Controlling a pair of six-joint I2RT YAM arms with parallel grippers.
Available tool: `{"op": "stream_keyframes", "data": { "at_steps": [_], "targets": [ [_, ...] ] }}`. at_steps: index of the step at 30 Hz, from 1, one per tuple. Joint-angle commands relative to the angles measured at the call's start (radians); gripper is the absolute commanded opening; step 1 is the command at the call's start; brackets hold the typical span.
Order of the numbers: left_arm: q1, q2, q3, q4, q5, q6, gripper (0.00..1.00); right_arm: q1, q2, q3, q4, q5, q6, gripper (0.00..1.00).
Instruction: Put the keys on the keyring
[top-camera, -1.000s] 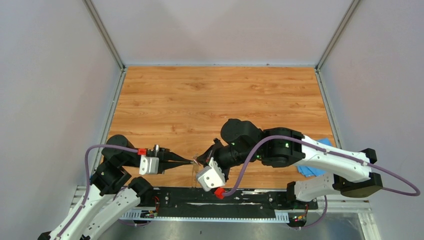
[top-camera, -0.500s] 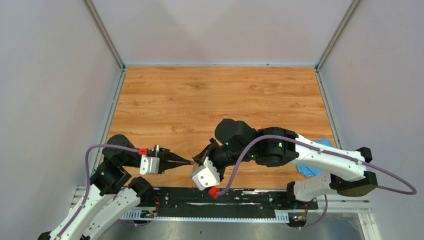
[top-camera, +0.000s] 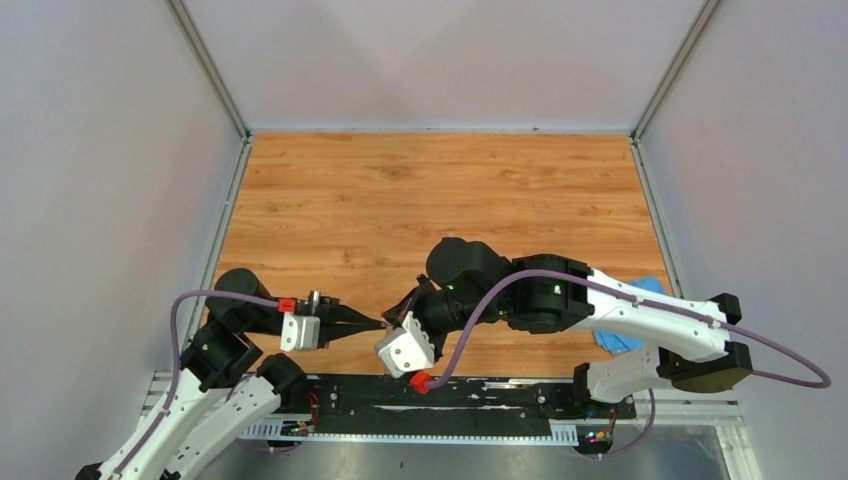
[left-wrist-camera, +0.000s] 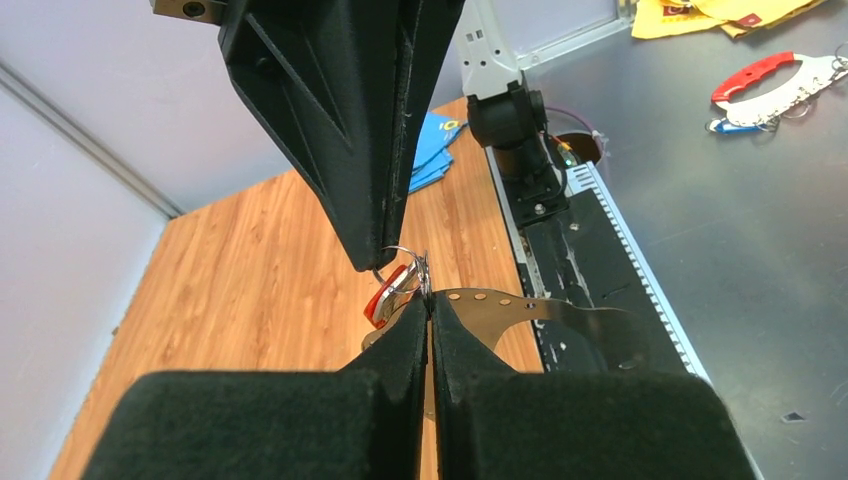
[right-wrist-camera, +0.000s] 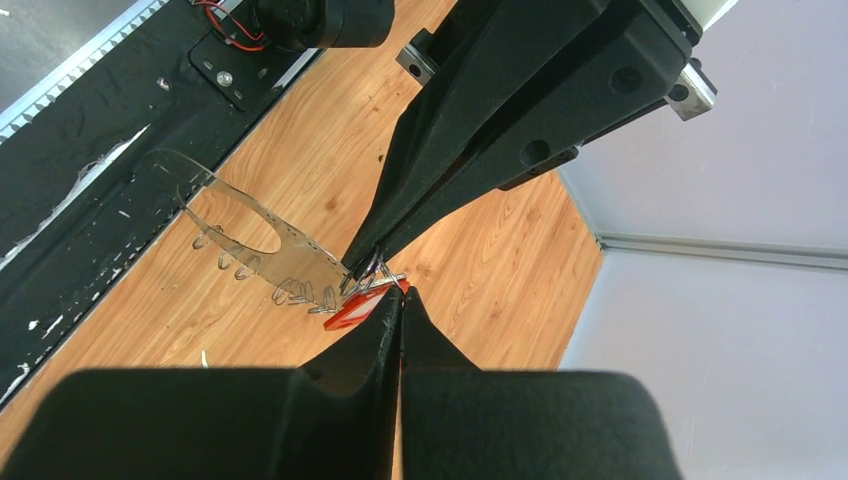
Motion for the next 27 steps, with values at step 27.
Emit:
{"op": "stream_keyframes", "data": {
  "at_steps": [27],
  "targets": [
    [-0.001, -0.044, 0.004, 0.017, -0.089, -0.008, 0.00, -0.261, -0.128, -0.250, 0.234, 0.136, 0.475, 0.28]
  ]
}}
